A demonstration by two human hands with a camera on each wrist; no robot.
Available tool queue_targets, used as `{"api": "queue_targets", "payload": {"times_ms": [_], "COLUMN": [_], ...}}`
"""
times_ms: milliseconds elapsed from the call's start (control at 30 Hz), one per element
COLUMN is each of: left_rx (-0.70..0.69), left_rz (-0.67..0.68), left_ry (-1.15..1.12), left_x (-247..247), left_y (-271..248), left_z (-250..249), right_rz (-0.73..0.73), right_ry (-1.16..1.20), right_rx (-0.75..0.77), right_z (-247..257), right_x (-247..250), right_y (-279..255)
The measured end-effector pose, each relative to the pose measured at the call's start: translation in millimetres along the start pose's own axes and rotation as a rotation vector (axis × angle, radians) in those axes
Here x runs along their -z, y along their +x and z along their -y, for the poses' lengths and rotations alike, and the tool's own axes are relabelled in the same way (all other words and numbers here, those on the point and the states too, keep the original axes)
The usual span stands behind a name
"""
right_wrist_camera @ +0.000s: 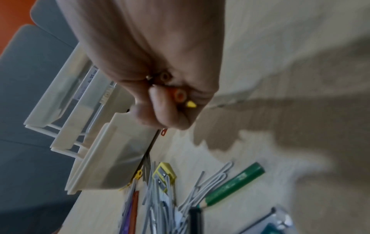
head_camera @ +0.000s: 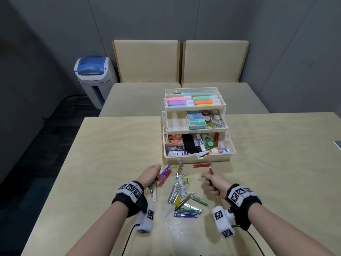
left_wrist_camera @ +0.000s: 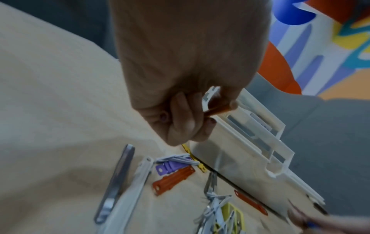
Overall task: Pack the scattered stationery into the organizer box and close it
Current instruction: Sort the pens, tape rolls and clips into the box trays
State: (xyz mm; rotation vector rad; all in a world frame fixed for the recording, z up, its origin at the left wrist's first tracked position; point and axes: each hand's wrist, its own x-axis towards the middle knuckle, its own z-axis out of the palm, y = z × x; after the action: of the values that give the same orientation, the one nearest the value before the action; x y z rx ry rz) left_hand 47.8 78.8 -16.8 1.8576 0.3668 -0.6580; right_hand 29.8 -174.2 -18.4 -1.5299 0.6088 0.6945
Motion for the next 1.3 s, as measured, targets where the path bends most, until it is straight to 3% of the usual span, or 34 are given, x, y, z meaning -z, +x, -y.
{"api": "queue_targets", "payload": {"times_ms": [200, 367, 633, 867, 1167, 1300], "left_rx": [0.037, 0.016, -0.026, 0.140, 0.176, 0.177], "left_rz": [-0.002, -0.080, -0.134, -0.085, -0.017, -0.004], "left_ry": [-0.140, -0.197, -0.209, -0.411, -0.237, -0.198], "left_x": [-9, 3, 38, 59, 50, 43], "left_y": [-10, -16, -31, -37, -38, -35], "left_z": [5, 11, 15, 29, 29, 27], "right_rz": [0.115, 0.022, 0.102, 0.077, -0.008, -0.003], "right_ry": [-1.086, -1.377, -1.568, -1.605, -1.596, -1.342], "right_rx": [0.231, 0.341, 0.421, 0.454, 0.337, 0.156], "right_z": [-30, -46, -40, -40, -42, -33], "right_x": [-7, -15, -19, -18, -20, -19], "right_y": [-11, -11, 4, 4, -3, -1]}}
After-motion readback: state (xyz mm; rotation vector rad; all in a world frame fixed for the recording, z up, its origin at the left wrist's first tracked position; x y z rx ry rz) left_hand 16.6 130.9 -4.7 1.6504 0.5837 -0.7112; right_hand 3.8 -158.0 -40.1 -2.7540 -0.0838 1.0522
